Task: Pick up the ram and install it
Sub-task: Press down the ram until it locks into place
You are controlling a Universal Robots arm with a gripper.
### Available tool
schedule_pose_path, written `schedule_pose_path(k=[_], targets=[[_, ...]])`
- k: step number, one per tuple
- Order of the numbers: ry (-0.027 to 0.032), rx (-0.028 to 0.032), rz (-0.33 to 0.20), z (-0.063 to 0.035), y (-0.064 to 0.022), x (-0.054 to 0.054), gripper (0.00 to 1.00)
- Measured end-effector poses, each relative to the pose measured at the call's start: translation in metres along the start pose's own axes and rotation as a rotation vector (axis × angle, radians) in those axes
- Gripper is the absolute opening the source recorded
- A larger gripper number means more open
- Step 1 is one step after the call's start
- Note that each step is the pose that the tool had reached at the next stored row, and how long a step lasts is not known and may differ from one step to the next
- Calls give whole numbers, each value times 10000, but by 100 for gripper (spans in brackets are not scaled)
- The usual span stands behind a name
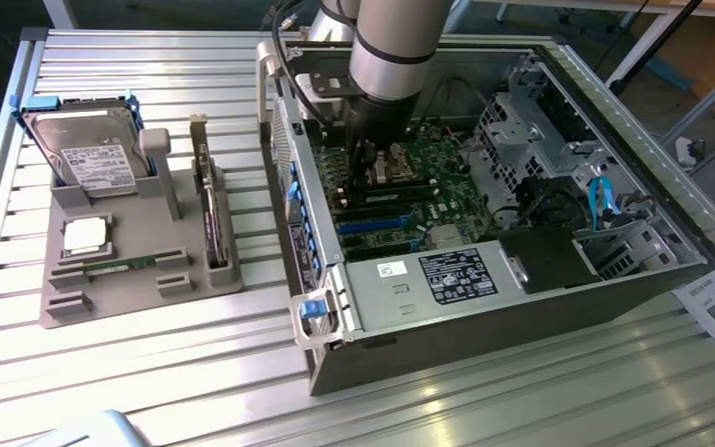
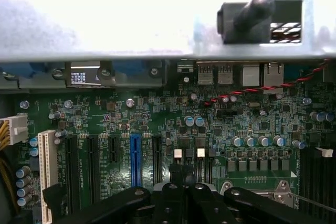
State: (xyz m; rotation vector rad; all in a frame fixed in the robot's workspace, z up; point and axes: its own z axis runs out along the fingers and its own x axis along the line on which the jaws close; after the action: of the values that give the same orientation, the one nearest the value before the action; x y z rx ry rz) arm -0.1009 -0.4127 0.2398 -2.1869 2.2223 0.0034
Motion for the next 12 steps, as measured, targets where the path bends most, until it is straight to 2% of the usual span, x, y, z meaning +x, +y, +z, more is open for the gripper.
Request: schedule_pose_path(k=[12], targets=[[-4, 0, -1, 17, 1, -25, 10]])
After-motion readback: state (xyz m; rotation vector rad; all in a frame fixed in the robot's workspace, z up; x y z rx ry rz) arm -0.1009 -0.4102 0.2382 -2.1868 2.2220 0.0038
